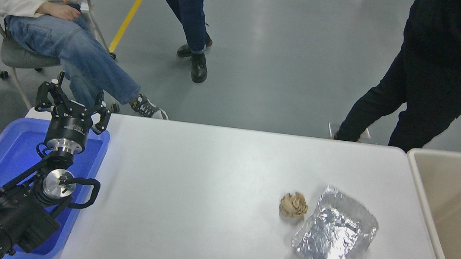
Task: Pick up paper cup place in dustbin
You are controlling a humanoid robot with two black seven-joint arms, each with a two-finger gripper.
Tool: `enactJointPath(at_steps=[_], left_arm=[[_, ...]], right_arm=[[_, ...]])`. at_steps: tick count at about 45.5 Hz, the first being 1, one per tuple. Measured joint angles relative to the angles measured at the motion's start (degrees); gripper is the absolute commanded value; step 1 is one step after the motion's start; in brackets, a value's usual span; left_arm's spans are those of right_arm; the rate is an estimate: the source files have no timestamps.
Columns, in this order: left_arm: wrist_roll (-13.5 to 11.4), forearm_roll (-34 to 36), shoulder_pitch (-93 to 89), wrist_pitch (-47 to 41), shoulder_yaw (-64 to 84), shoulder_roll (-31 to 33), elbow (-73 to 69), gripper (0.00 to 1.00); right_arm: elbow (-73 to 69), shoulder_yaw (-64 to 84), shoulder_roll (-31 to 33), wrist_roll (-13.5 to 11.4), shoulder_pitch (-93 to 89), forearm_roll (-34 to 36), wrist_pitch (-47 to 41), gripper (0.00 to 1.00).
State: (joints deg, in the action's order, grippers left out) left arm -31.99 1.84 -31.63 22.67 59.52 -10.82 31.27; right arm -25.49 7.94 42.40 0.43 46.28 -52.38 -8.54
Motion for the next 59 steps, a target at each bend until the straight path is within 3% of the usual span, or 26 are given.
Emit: enactJointPath(at_steps=[13,14,15,16,18,19,42,59], left_arm=[[0.00,0.00,-0.01,0.00,0.06,0.01,0.02,0.99],[0.00,0.01,0.00,0.00,0.06,0.01,0.02,0.99],[0.00,0.01,0.00,0.00,0.06,0.01,0.02,0.99],[0.00,0.00,-0.01,0.00,0.06,0.01,0.02,0.99],[0.00,0.01,0.00,0.00,0.06,0.01,0.02,0.99],[0.00,0.01,0.00,0.00,0.06,0.01,0.02,0.99],[0.00,0.02,-0.02,0.00,0.07,0.01,0.03,0.99],[0.00,0.02,-0.13,0.00,0.01,0.00,0.01,0.99]], right_arm=[[3.59,-4.19,-1.99,0.01,-4.30,2.26,0.46,0.00],[3.77,-4.54,-2.08,0.01,-4.59,2.37,0.47,0.05],[3.93,-4.76,-2.12,0.00,-4.76,2.43,0.51,0.14],[4.04,-4.96,-2.17,0.00,-4.93,2.50,0.54,0.29],[4.13,-5.43,-2.36,0.01,-5.34,2.63,0.54,0.82],[4.15,-5.62,-2.42,0.01,-5.48,2.67,0.53,1.00],[1.77,-8.33,-2.59,0.02,-4.93,3.96,0.25,1.00],[-19.13,5.08,4.62,-0.39,14.08,4.89,-1.45,1.00]])
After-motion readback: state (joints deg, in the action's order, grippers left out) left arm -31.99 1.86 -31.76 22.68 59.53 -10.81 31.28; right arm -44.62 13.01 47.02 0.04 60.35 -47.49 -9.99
